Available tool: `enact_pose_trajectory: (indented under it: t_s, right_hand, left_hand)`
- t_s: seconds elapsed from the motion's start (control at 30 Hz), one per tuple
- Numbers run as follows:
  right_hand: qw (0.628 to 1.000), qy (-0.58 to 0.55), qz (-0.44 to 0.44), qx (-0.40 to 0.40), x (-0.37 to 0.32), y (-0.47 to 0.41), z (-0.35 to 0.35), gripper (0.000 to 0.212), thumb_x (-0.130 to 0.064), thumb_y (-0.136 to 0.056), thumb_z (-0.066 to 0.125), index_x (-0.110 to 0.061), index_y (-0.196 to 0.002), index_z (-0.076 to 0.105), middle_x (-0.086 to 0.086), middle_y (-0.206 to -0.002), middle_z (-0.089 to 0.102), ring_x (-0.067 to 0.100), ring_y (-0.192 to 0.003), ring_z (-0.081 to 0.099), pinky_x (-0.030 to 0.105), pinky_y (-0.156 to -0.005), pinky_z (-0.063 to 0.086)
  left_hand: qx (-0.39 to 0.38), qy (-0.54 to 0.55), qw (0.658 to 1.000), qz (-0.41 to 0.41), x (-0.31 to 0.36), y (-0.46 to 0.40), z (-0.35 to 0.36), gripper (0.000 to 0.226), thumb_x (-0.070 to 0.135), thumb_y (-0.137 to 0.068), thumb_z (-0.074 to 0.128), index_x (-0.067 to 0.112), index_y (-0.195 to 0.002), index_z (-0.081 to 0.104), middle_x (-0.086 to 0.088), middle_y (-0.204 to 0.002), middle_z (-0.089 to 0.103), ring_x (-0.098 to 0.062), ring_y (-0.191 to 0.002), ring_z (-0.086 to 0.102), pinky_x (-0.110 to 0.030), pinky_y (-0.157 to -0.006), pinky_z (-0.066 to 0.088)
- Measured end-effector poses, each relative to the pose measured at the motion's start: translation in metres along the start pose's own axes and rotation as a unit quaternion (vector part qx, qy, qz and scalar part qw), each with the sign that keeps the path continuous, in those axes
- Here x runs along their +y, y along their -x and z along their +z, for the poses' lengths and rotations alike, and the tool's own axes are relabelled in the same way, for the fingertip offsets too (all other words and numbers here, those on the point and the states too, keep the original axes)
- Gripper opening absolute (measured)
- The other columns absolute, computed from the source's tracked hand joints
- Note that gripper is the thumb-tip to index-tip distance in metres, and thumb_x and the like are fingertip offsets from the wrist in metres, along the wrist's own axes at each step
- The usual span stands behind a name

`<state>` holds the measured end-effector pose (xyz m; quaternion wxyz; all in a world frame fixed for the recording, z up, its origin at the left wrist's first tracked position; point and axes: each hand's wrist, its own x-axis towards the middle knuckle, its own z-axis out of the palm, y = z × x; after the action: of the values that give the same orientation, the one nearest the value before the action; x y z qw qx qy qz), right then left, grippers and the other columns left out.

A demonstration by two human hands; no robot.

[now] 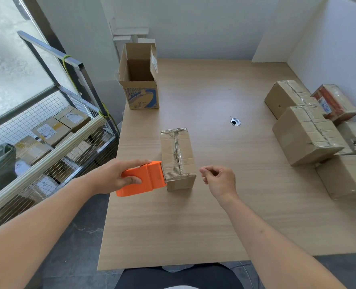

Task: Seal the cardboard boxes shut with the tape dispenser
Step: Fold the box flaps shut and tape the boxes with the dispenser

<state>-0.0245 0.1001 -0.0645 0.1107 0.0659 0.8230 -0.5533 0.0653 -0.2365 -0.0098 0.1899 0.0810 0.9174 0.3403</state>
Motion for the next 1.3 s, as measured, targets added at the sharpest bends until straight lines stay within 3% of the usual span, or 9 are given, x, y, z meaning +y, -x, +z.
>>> enact_pose_trajectory:
  t_s: [0.27,0.43,0.57,0.67,0.87,0.97,1.07,1.17,1.3]
  right_hand:
    - [1.000,0.001,0.028,-0.006,0.011,-0.008,0.000,0.015,-0.014,-0.089,0.077,-0.017,-0.074,0.079,0.003,-0.067,0.073,0.011,-0.056,0.064,0.033,-0.068,0.060]
    - [0.995,-0.022,0.080,-0.057,0.024,-0.021,0.004,0.010,-0.015,-0.089,0.078,-0.014,-0.079,0.079,0.007,-0.073,0.074,0.015,-0.056,0.064,0.034,-0.066,0.061]
    - [0.981,-0.057,0.137,-0.125,0.028,-0.026,0.006,0.016,-0.021,-0.092,0.076,-0.006,-0.099,0.076,0.019,-0.093,0.077,0.019,-0.060,0.062,0.033,-0.067,0.062]
    - [0.974,-0.054,0.150,-0.160,0.028,-0.031,0.006,0.044,-0.029,-0.091,0.076,-0.024,-0.131,0.057,0.009,-0.089,0.079,0.015,-0.059,0.059,0.032,-0.068,0.059]
    - [0.955,0.248,0.020,-0.160,0.039,-0.045,-0.011,0.059,-0.076,-0.081,0.063,-0.039,-0.126,0.066,0.001,-0.122,0.058,0.014,-0.112,0.059,0.033,-0.104,0.046]
    - [0.974,0.182,-0.079,-0.110,0.029,-0.043,-0.006,0.014,-0.042,-0.087,0.077,-0.034,-0.095,0.068,-0.004,-0.089,0.062,0.010,-0.075,0.058,0.026,-0.074,0.049]
    - [0.973,0.158,-0.128,-0.105,0.021,-0.045,-0.001,0.023,-0.010,-0.085,0.078,-0.029,-0.076,0.068,-0.007,-0.075,0.063,0.005,-0.059,0.053,0.023,-0.063,0.047]
    - [0.988,0.092,-0.046,-0.112,0.024,-0.052,-0.001,0.025,-0.009,-0.083,0.083,-0.030,-0.071,0.074,-0.006,-0.078,0.065,0.011,-0.062,0.057,0.038,-0.067,0.058]
    - [0.993,0.055,-0.008,-0.105,0.032,-0.046,0.002,0.016,-0.018,-0.082,0.085,-0.029,-0.090,0.078,-0.001,-0.083,0.062,0.015,-0.066,0.059,0.037,-0.067,0.063]
  left_hand:
    - [-0.003,-0.005,0.999,-0.039,-0.011,-0.010,0.004,0.056,0.040,-0.095,0.066,0.052,-0.144,0.040,0.036,-0.117,0.055,0.020,-0.104,0.053,-0.008,-0.073,0.047]
    - [-0.030,-0.033,0.997,-0.063,-0.017,-0.025,0.007,0.058,0.044,-0.096,0.065,0.063,-0.141,0.034,0.031,-0.122,0.055,0.001,-0.106,0.058,-0.018,-0.084,0.049]
    - [-0.044,-0.058,0.995,-0.064,-0.015,-0.038,0.007,0.057,0.046,-0.096,0.064,0.073,-0.134,0.030,0.020,-0.129,0.058,-0.012,-0.115,0.056,-0.037,-0.096,0.051]
    - [-0.052,-0.068,0.993,-0.076,-0.015,-0.044,0.004,0.058,0.047,-0.096,0.064,0.070,-0.137,0.031,0.018,-0.131,0.057,-0.014,-0.117,0.055,-0.041,-0.099,0.050]
    - [-0.054,-0.068,0.993,-0.085,-0.017,-0.050,0.006,0.058,0.047,-0.095,0.064,0.071,-0.136,0.030,0.018,-0.133,0.056,-0.015,-0.118,0.054,-0.040,-0.098,0.049]
    - [-0.055,-0.062,0.993,-0.087,-0.017,-0.052,0.007,0.059,0.048,-0.095,0.064,0.072,-0.136,0.028,0.016,-0.135,0.056,-0.017,-0.119,0.054,-0.043,-0.099,0.050]
    - [-0.053,-0.056,0.993,-0.086,-0.015,-0.052,0.009,0.059,0.047,-0.095,0.064,0.074,-0.134,0.029,0.016,-0.135,0.057,-0.016,-0.119,0.054,-0.042,-0.099,0.049]
    - [-0.033,-0.050,0.995,-0.082,-0.013,-0.051,0.011,0.058,0.042,-0.096,0.066,0.062,-0.141,0.037,0.019,-0.130,0.058,-0.012,-0.117,0.054,-0.033,-0.096,0.046]
    - [-0.032,-0.041,0.995,-0.083,-0.013,-0.050,0.013,0.059,0.041,-0.096,0.066,0.057,-0.145,0.038,0.018,-0.130,0.059,-0.012,-0.116,0.054,-0.035,-0.097,0.047]
